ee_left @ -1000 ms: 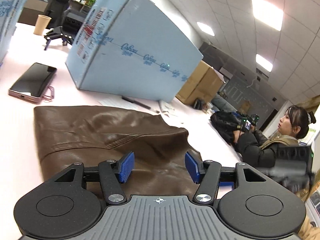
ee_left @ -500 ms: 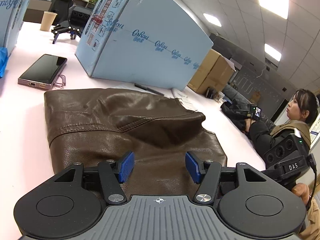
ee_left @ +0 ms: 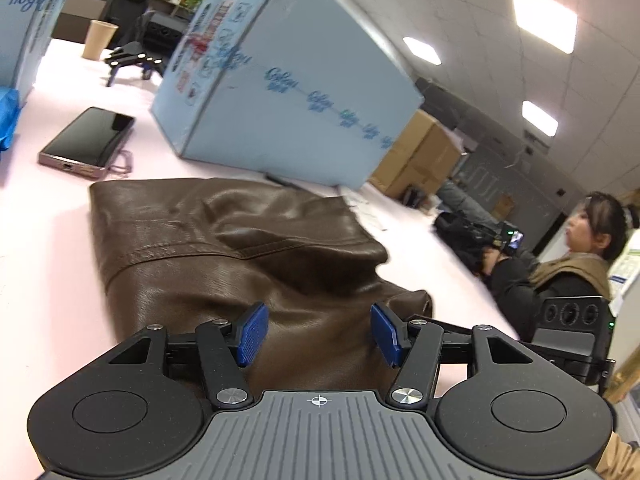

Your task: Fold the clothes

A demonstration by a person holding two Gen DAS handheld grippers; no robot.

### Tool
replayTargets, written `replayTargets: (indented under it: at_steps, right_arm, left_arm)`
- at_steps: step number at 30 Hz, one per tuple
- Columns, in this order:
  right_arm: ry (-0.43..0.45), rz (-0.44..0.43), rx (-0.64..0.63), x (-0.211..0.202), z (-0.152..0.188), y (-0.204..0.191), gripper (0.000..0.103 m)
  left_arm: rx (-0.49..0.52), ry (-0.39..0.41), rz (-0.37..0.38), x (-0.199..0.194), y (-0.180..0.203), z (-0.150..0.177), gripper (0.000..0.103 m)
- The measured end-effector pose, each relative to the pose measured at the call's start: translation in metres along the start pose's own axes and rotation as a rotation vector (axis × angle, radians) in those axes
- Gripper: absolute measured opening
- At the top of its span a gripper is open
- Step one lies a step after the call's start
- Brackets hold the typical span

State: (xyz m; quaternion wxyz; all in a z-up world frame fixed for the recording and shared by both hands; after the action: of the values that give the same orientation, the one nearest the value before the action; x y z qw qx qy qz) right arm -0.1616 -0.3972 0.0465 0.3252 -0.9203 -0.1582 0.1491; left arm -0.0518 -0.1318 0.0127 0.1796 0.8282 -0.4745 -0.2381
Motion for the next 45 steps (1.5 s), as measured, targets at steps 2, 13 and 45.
replayTargets:
  at_steps: [2,13,45]
  right_arm:
    - [-0.044,-0.006,0.091,-0.006,-0.004,0.005,0.025]
    - [-0.226,0.085,0.302,-0.024,0.0,-0.008,0.037]
    - [-0.029,0.067,0.053,-0.062,-0.017,0.011,0.038]
  left_arm:
    - [0.017,-0.007,-0.008,0.002,0.001,0.002,0.057]
    - [-0.039,0.004,-0.004,0.001,-0.005,0.002,0.057]
    - [0.15,-0.024,-0.033,0.01,0.009,0.008,0.059]
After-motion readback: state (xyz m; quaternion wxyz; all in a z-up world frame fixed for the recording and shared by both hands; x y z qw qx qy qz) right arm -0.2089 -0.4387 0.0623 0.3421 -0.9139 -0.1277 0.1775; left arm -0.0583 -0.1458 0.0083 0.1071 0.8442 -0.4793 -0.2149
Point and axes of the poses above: each gripper's, at about its wrist camera, not at the fingertips, and x roughly the way its jaws point, y to its right, z to its underside, the point moved 2 cm from there along x, roughly the way its jaws point, and after that the axes turned 12 degrees about y, right-handed, at the moved point
